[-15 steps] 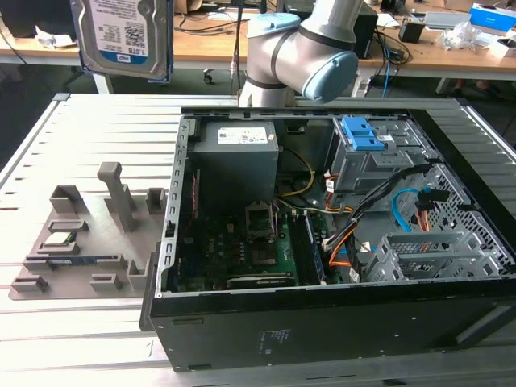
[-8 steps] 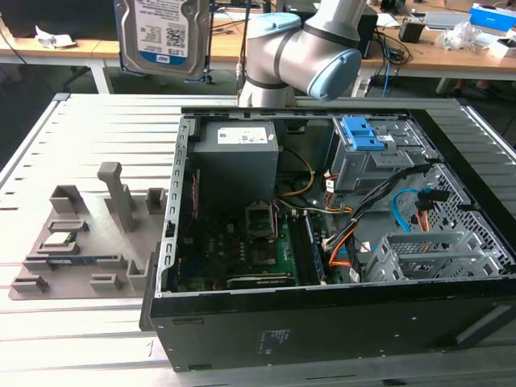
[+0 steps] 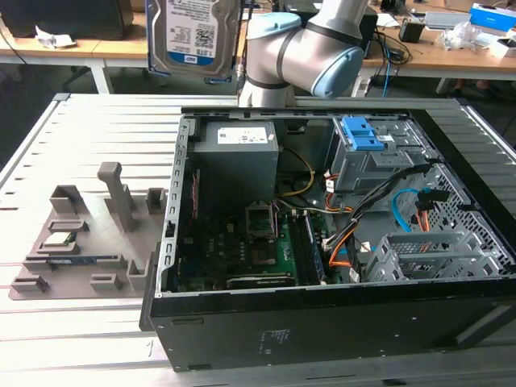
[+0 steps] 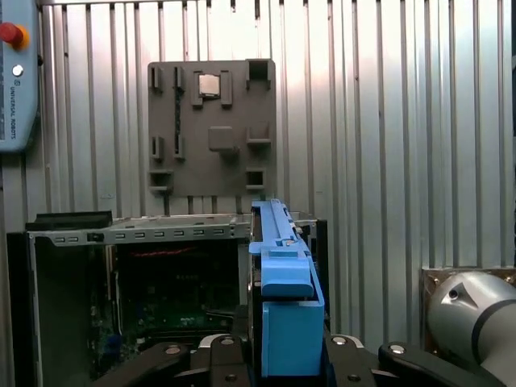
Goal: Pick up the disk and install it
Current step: 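Pick up the disk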
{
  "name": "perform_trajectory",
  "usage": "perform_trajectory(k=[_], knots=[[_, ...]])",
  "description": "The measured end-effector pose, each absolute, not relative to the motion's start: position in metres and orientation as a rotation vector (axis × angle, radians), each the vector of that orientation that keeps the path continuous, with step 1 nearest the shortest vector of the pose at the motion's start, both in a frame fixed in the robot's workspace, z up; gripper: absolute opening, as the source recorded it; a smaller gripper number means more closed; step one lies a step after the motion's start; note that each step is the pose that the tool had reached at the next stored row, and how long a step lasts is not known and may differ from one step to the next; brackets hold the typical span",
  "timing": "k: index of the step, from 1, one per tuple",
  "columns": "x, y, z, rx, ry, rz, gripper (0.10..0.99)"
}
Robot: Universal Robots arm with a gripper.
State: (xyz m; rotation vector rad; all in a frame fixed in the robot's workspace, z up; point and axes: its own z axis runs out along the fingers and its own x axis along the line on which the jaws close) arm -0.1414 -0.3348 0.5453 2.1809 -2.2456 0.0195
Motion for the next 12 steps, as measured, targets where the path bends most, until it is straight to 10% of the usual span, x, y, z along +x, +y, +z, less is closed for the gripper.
perform_trajectory(k=[12], knots=[[-0.093, -0.335, 0.545, 2.181, -2.245, 0.020, 0.365]])
